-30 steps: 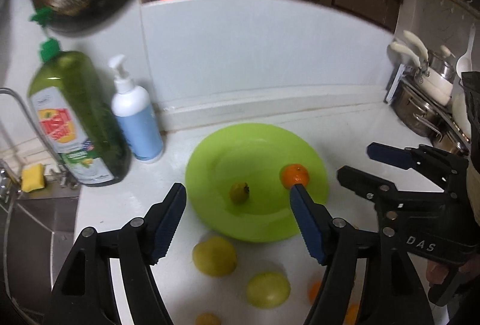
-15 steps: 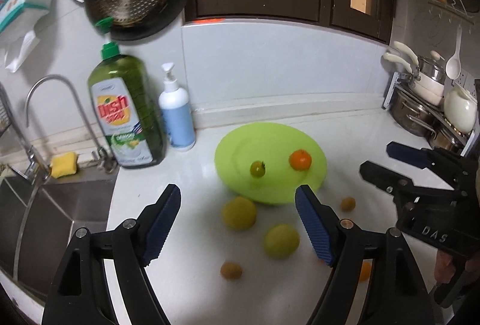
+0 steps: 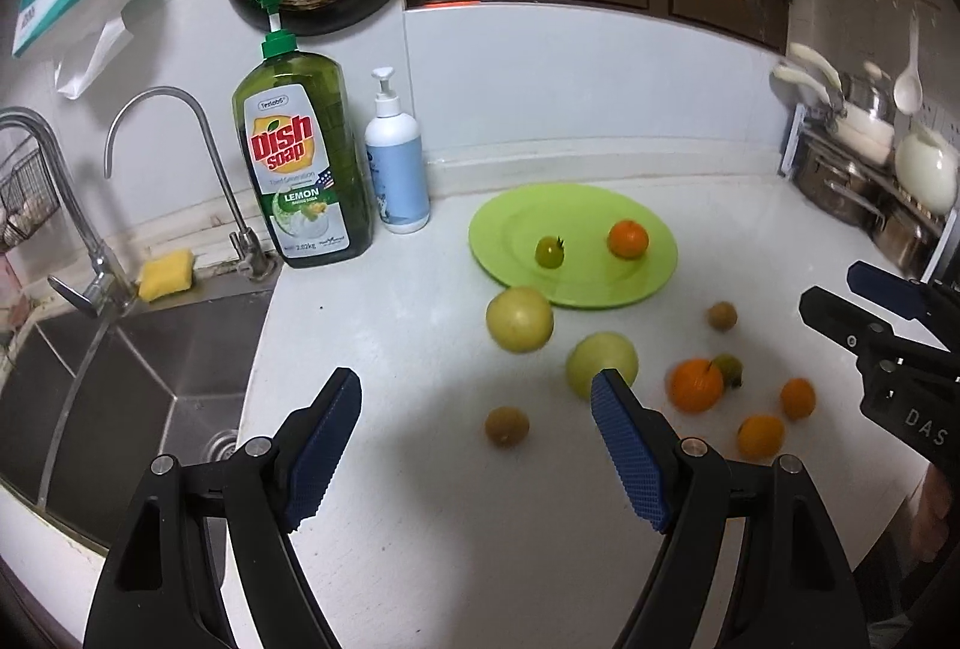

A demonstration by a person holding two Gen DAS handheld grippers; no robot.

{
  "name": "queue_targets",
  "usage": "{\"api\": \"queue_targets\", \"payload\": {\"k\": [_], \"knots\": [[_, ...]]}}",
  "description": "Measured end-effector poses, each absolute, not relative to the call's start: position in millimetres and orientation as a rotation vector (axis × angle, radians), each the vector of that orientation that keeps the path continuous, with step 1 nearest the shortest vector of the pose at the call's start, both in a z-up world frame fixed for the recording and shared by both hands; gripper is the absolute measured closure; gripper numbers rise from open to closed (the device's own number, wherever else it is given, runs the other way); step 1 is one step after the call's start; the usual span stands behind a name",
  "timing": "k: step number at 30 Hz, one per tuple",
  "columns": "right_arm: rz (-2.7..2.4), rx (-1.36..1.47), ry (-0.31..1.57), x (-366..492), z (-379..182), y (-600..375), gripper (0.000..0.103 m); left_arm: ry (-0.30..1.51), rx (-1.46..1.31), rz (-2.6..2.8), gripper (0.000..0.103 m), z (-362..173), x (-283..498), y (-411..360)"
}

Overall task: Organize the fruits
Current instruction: 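Move the left tool to a brown round fruit while the right tool approaches an orange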

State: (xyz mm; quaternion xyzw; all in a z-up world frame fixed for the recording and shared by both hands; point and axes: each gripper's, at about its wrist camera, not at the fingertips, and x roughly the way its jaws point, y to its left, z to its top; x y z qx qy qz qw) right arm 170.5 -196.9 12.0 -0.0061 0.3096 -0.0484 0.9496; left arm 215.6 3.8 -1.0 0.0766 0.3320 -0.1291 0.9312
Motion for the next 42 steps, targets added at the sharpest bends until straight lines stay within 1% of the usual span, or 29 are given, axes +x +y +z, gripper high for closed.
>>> {"api": "queue_targets", "payload": {"k": [9, 17, 21, 24, 27, 30, 32, 34, 35, 39, 41, 42], "knots": [[-0.163, 0.098, 0.701, 154.9, -19.3, -197.2, 0.045, 0.663, 0.239, -0.300, 0.024, -19.9, 212.5, 3.9], [-0.219, 0.153, 0.796, 154.7, -50.9, -196.6, 0.045, 0.732, 0.271, -0.364, 0.025, -49.7, 229.0, -0.5], [-0.252, 0.180, 0.822, 155.8, -61.9, -198.2, 0.045, 0.746, 0.287, -0.389, 0.027, -61.7, 235.3, -4.2], [-0.264, 0.191, 0.839, 157.8, -68.8, -197.5, 0.045, 0.762, 0.285, -0.401, 0.032, -69.5, 242.9, -5.6], [-0.273, 0.199, 0.859, 161.1, -75.3, -196.9, 0.045, 0.771, 0.282, -0.406, 0.034, -75.7, 250.1, -7.5], [-0.284, 0.206, 0.875, 163.1, -80.7, -197.7, 0.045, 0.789, 0.284, -0.421, 0.040, -83.2, 255.7, -10.3], [-0.290, 0.207, 0.879, 163.9, -82.4, -198.6, 0.045, 0.802, 0.283, -0.429, 0.041, -87.4, 258.4, -11.7], [-0.294, 0.207, 0.878, 164.3, -83.3, -199.5, 0.046, 0.811, 0.279, -0.439, 0.046, -90.4, 260.7, -12.8], [-0.296, 0.207, 0.879, 165.4, -84.1, -200.2, 0.046, 0.814, 0.279, -0.441, 0.047, -91.6, 261.6, -13.1], [-0.298, 0.211, 0.888, 168.3, -86.3, -201.8, 0.050, 0.821, 0.278, -0.454, 0.056, -95.0, 264.9, -14.9], [-0.296, 0.211, 0.888, 169.5, -86.9, -201.9, 0.051, 0.823, 0.276, -0.460, 0.057, -96.1, 266.4, -15.1], [-0.297, 0.209, 0.888, 170.1, -87.0, -201.9, 0.051, 0.823, 0.276, -0.459, 0.059, -96.6, 267.5, -15.0]]}}
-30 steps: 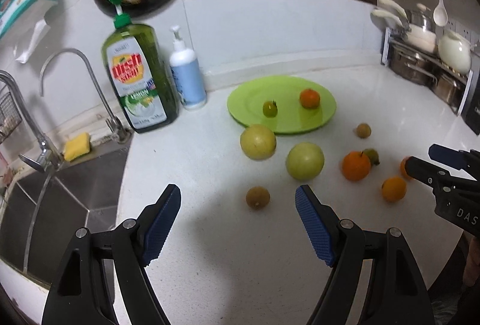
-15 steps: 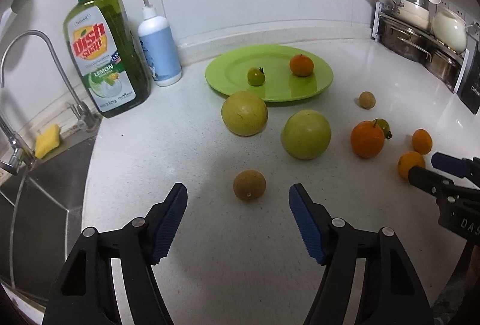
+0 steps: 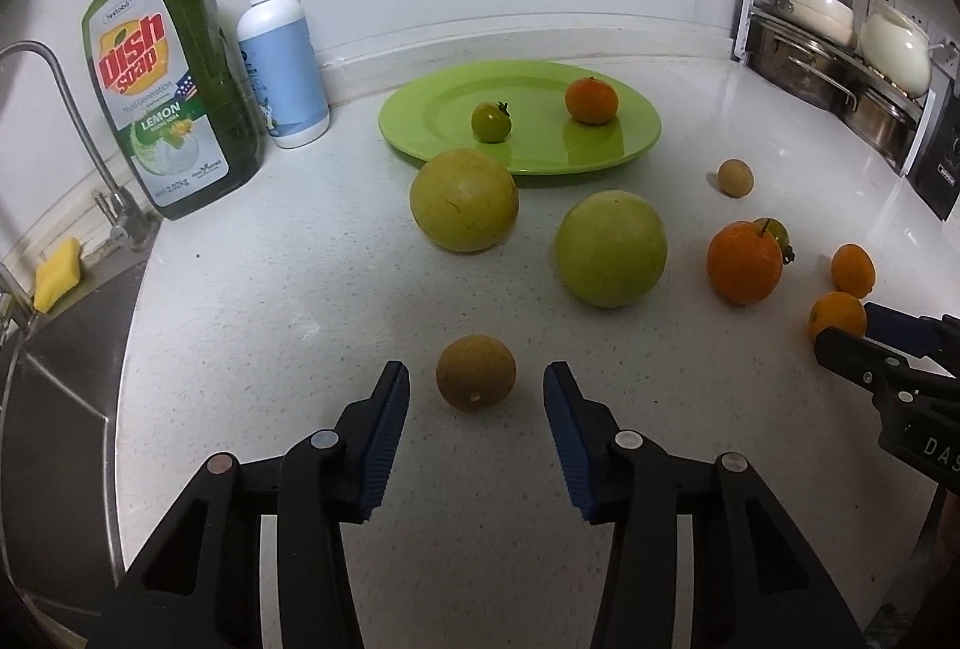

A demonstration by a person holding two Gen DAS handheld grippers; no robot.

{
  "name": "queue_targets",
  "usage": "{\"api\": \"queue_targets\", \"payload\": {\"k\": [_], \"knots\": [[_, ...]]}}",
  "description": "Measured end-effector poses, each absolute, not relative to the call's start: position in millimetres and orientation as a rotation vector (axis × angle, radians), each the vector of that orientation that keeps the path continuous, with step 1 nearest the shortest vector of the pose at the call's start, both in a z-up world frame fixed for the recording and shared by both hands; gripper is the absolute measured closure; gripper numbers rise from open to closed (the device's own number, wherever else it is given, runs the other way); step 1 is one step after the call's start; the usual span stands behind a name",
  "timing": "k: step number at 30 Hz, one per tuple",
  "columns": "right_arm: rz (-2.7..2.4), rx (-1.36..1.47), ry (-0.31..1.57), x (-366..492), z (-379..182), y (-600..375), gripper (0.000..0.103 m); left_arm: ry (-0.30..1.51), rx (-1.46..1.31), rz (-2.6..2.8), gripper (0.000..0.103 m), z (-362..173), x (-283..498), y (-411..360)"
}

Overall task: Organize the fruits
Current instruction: 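Move the left tool to a brown round fruit while the right tool approaches an orange, then close the left tool on the brown fruit while the right tool grips the orange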

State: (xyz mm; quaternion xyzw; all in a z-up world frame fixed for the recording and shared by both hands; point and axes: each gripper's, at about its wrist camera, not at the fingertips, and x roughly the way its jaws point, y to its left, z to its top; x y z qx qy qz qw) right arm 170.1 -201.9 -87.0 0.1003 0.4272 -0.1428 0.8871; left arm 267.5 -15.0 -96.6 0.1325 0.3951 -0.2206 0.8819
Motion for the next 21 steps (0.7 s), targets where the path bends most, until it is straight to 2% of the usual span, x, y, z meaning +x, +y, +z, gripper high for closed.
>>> {"api": "queue_targets", "payload": {"k": [11, 13, 21], "knots": [[-0.299, 0.192, 0.891, 175.7, -88.9, -203.6, 0.059, 0.830, 0.270, -0.465, 0.074, -99.7, 272.7, -16.9], [-0.291, 0.188, 0.892, 176.5, -89.0, -203.3, 0.064, 0.832, 0.262, -0.465, 0.075, -99.7, 273.4, -16.1], [-0.287, 0.177, 0.889, 176.3, -88.9, -204.6, 0.065, 0.831, 0.256, -0.464, 0.075, -99.3, 272.3, -15.7]]}}
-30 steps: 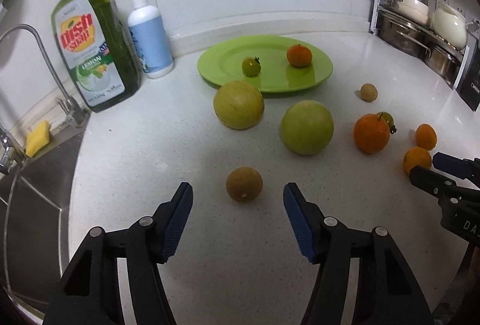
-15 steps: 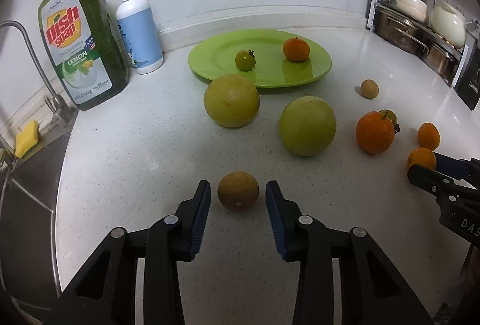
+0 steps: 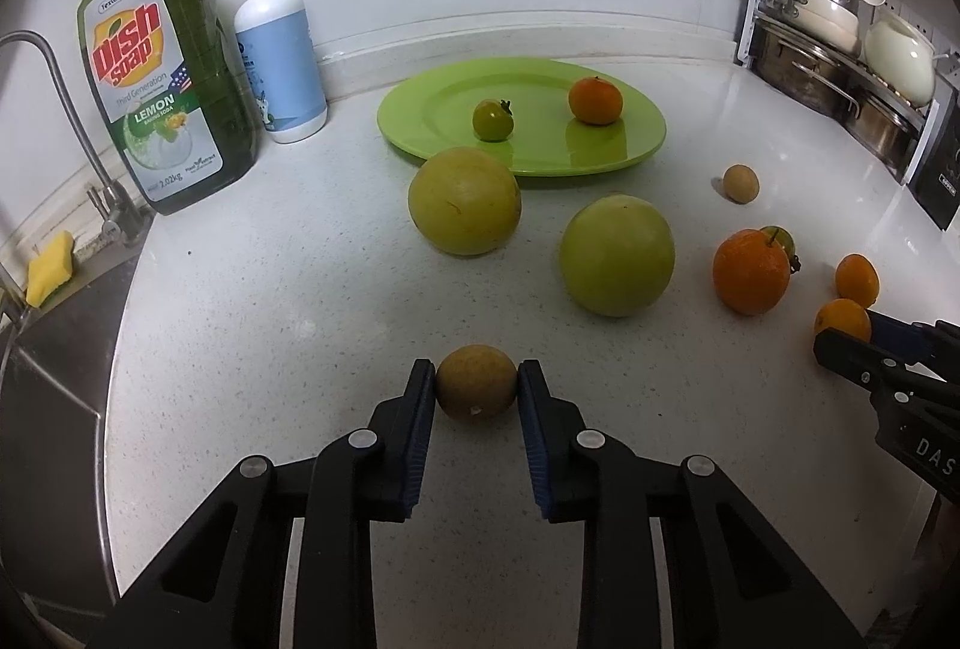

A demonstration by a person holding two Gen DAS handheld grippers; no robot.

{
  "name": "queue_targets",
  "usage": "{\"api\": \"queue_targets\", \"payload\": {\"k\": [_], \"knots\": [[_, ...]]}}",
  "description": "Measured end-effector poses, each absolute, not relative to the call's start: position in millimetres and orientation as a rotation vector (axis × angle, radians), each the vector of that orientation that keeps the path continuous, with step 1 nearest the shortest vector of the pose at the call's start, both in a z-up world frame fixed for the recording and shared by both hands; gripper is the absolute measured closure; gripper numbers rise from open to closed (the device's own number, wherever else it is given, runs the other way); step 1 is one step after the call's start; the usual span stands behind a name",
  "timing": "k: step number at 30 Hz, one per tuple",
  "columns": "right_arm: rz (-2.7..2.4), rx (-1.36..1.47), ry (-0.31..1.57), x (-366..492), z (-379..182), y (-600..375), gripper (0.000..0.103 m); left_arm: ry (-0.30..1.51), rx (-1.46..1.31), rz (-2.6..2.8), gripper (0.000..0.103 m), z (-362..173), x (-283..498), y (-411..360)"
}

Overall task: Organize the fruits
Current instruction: 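Close the left tool on the brown fruit while the right tool grips the orange, then lift and carry the brown fruit and the orange over the green plate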

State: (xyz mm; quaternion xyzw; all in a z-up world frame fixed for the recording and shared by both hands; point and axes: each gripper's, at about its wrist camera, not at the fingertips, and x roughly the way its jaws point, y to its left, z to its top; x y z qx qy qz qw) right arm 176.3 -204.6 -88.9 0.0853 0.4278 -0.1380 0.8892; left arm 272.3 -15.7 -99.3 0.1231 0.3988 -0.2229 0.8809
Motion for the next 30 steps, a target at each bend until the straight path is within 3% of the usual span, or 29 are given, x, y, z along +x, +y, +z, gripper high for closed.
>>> {"api": "queue_targets", "payload": {"k": [30], "knots": [[-0.142, 0.081, 0.745, 164.3, -36.8, -202.1, 0.065, 0.721, 0.189, -0.421, 0.075, -41.5, 233.9, -21.4]]}}
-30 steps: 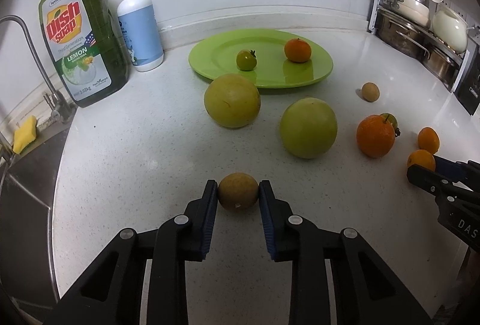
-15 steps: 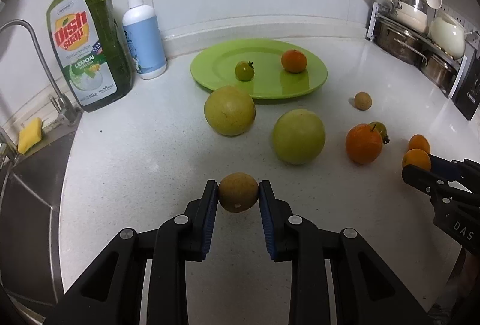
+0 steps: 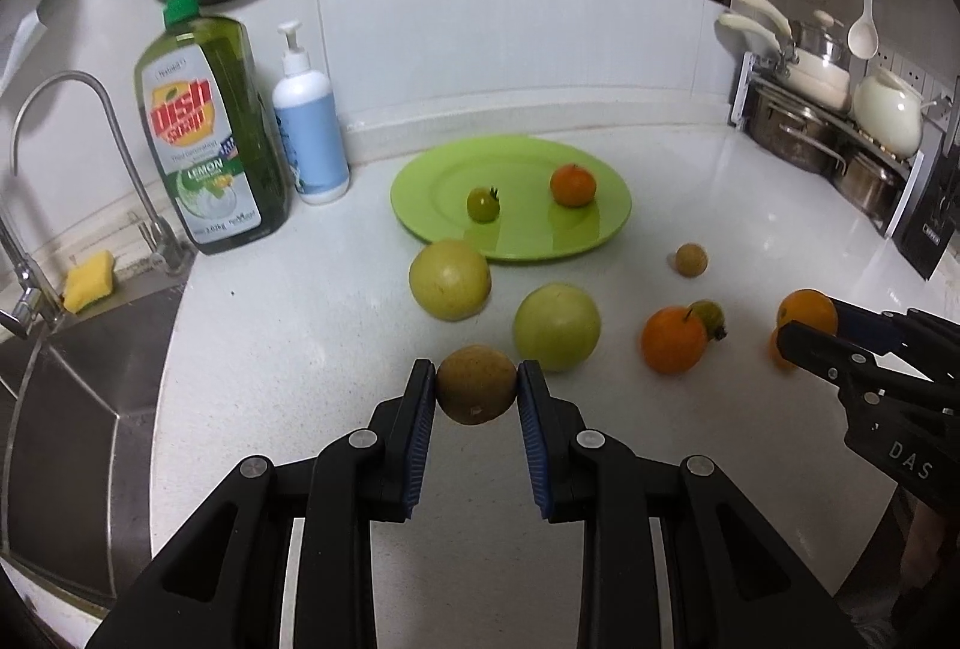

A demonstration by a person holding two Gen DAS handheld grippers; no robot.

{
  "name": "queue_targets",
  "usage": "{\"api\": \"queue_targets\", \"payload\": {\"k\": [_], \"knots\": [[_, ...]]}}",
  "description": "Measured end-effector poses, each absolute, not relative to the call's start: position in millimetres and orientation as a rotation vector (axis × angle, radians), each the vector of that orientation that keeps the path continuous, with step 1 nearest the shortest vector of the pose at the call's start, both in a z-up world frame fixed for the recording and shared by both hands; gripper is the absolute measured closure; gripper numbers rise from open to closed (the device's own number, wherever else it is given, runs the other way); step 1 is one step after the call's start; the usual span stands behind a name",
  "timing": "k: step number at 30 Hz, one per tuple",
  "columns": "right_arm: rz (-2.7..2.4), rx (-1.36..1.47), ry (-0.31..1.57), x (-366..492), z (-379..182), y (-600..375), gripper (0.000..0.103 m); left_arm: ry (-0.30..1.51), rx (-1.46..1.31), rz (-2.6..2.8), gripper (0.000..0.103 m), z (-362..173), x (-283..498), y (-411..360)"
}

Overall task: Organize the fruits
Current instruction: 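Lift and carry the brown fruit and the orange over the green plate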

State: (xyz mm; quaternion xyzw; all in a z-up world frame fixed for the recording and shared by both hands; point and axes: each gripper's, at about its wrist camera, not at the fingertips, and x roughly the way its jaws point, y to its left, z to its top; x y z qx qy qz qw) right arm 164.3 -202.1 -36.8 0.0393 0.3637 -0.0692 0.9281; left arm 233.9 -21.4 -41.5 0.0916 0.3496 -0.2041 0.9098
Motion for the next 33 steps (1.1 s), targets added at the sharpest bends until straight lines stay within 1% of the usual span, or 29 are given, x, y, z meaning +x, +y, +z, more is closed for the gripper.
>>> {"api": "queue_targets", "payload": {"k": [14, 33], "knots": [[-0.009, 0.080, 0.691, 175.1, -1.5, -211.6, 0.065, 0.639, 0.148, -0.391, 0.075, -4.1, 221.9, -33.3], [0.071, 0.040, 0.591, 217.6, 37.3, -218.6, 0.065, 0.538, 0.159, -0.372, 0.075, 32.6, 244.9, -60.0]]}}
